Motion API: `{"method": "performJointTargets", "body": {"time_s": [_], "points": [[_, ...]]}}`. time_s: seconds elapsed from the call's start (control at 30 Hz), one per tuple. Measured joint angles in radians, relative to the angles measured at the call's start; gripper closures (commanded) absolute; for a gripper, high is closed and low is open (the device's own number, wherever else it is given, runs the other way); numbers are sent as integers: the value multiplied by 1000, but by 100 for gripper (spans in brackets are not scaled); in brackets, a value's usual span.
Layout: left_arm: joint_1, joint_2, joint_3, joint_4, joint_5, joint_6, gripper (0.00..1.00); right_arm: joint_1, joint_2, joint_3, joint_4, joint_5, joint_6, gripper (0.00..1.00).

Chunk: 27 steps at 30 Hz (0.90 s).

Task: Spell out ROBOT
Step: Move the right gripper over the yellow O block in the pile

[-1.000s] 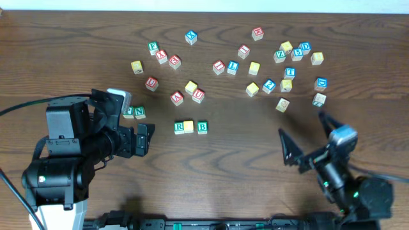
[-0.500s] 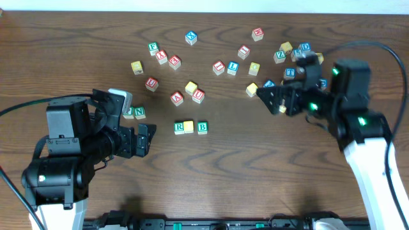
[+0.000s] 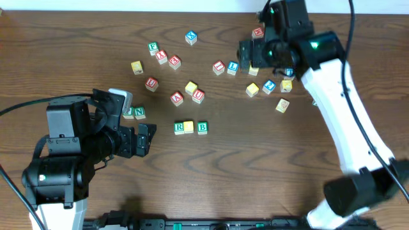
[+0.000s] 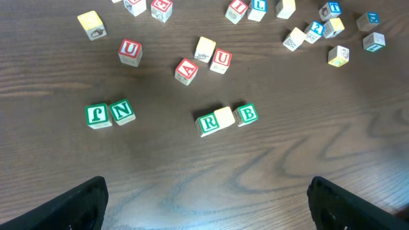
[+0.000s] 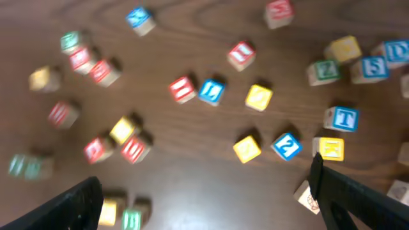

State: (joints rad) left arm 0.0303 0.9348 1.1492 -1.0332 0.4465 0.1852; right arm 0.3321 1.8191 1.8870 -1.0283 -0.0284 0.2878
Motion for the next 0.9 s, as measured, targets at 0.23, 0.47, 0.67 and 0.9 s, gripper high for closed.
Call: {"method": "performJointTargets", "body": {"time_s": [0.23, 0.47, 0.67, 0.9], "points": [[0, 0, 0, 0, 0, 0, 2, -3, 250, 188, -39, 61, 120, 1], [0, 0, 0, 0, 0, 0, 2, -9, 421, 294, -60, 70, 199, 1], [0, 0, 0, 0, 0, 0, 2, -31, 481, 296, -73, 88, 258, 1], [0, 0, 0, 0, 0, 0, 2, -33, 482, 304, -113, 153, 281, 5]]}}
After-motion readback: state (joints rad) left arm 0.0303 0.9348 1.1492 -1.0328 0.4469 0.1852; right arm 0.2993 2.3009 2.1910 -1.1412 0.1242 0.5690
